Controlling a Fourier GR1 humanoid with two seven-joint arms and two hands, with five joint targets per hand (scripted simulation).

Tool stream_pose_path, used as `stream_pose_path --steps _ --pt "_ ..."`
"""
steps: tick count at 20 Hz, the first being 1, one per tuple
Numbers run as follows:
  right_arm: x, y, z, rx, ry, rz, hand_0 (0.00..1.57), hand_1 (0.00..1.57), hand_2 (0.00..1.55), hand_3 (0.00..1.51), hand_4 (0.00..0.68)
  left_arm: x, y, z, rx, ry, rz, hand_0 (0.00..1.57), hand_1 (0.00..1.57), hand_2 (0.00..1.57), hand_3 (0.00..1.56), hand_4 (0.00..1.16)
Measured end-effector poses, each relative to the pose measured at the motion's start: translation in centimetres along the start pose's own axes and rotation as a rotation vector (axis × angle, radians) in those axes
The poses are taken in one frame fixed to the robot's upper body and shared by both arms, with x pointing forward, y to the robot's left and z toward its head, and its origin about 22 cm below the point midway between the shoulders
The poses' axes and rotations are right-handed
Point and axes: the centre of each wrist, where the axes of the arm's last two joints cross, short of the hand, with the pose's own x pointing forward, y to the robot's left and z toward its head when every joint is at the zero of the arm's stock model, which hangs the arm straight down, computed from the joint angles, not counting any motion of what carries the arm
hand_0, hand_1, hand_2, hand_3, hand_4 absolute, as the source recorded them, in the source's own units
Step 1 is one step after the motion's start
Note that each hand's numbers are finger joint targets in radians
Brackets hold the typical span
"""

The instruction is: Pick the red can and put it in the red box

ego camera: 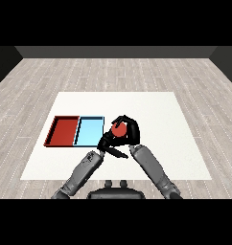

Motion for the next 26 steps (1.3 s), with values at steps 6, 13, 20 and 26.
stream_pose_path --steps 6,13,20,26 --pt "0.6 1.4 0.9 0.009 -0.004 -0.008 1.57 1.57 1.49 1.4 0.652 -0.5 0.0 -0.5 0.005 -0.004 -0.013 0.0 0.0 0.0 0.0 0.0" --pt "0.4 1.8 0.7 0.016 -0.001 -0.017 1.57 1.57 1.47 1.4 0.624 0.1 0.0 -0.5 0.175 -0.036 -0.018 1.57 1.57 1.57 1.54 1.12" --pt "0.0 1.6 0.6 0.007 -0.001 -0.035 1.57 1.57 1.47 1.4 0.638 -0.5 -0.6 -0.5 0.262 -0.002 -0.04 1.57 1.57 1.57 1.5 1.12" --pt "0.4 1.8 0.5 0.008 0.004 -0.038 1.57 1.57 1.46 1.4 0.637 0.0 -0.5 -0.7 0.28 0.006 -0.041 1.57 1.57 1.57 1.49 1.13"
